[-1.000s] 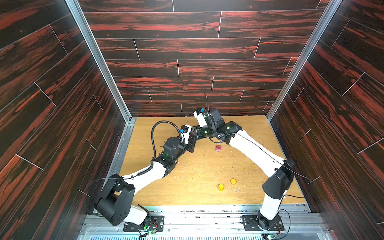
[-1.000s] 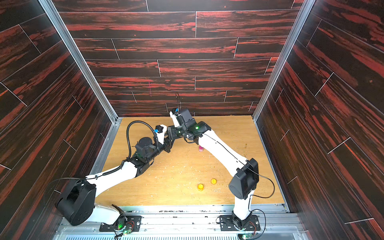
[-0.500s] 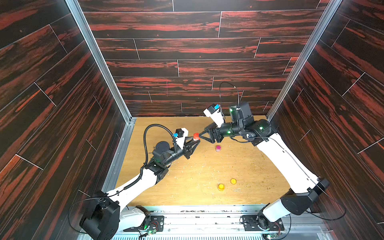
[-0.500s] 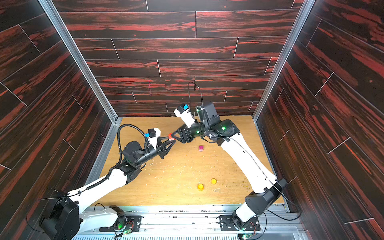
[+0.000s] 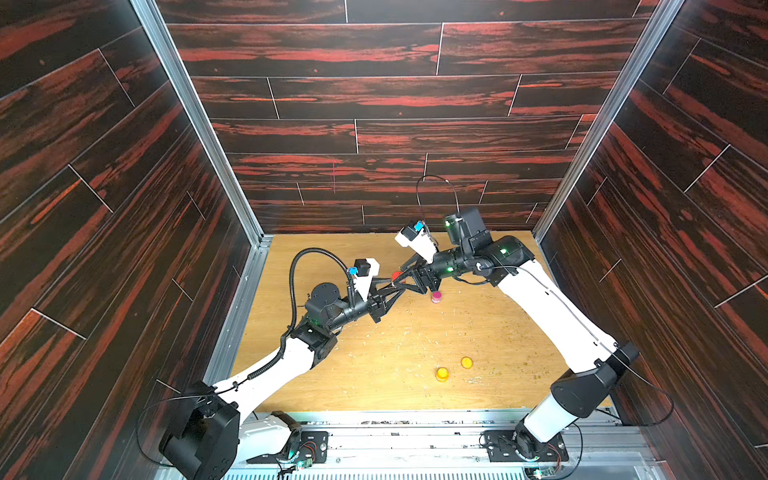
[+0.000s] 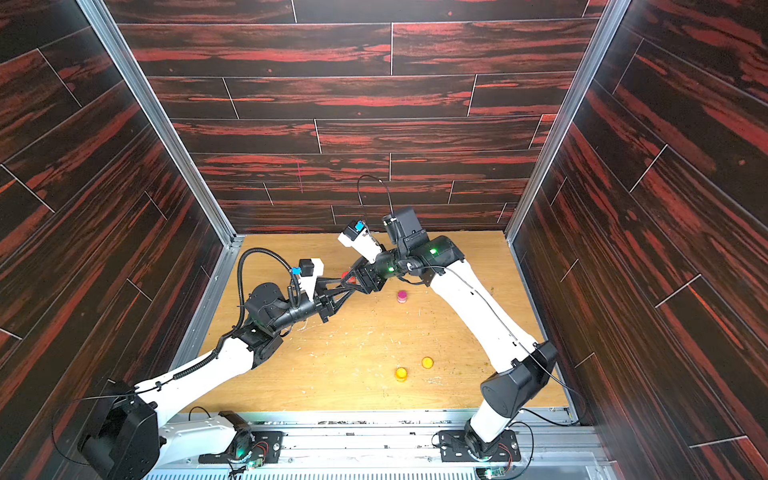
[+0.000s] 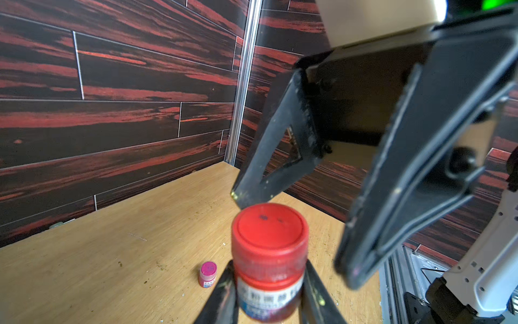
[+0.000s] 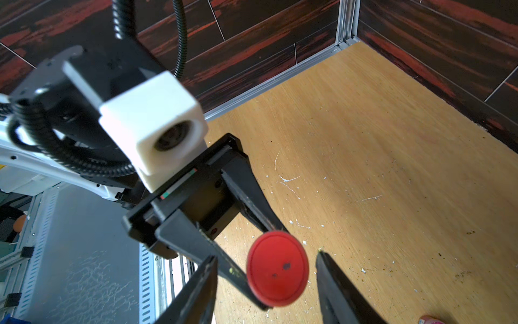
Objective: Close the paint jar lid
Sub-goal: Screw the lid onto the paint jar.
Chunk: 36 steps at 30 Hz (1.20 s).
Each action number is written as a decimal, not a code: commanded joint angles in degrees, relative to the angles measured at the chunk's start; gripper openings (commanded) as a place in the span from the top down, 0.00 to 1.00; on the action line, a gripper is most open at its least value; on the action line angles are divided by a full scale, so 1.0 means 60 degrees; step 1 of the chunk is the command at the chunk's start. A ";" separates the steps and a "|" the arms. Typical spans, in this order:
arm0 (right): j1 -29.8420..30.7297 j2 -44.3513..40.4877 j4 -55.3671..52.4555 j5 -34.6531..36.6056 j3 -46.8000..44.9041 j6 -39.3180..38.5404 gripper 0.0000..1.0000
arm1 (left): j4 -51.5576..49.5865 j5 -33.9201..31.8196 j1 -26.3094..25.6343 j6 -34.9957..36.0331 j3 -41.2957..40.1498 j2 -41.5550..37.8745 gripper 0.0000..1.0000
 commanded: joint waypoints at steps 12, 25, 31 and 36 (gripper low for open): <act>-0.0030 0.0210 0.0151 -0.0371 -0.0118 0.0012 0.68 | 0.0215 0.0137 0.0052 0.0091 0.0188 -0.0217 0.83; 0.0287 0.0709 0.1492 -0.0308 -0.0613 0.2804 0.76 | -0.0485 -0.1915 -0.0014 0.1570 0.0940 0.0408 0.84; 0.1120 0.1845 0.2327 0.2228 -0.0205 0.6302 0.76 | 0.0798 -0.4138 -0.0325 0.2322 0.1422 0.1735 0.84; 0.1404 0.2038 0.2527 0.3777 0.0205 0.7414 0.71 | 0.0826 -0.4730 -0.0505 0.2518 0.1760 0.2211 0.86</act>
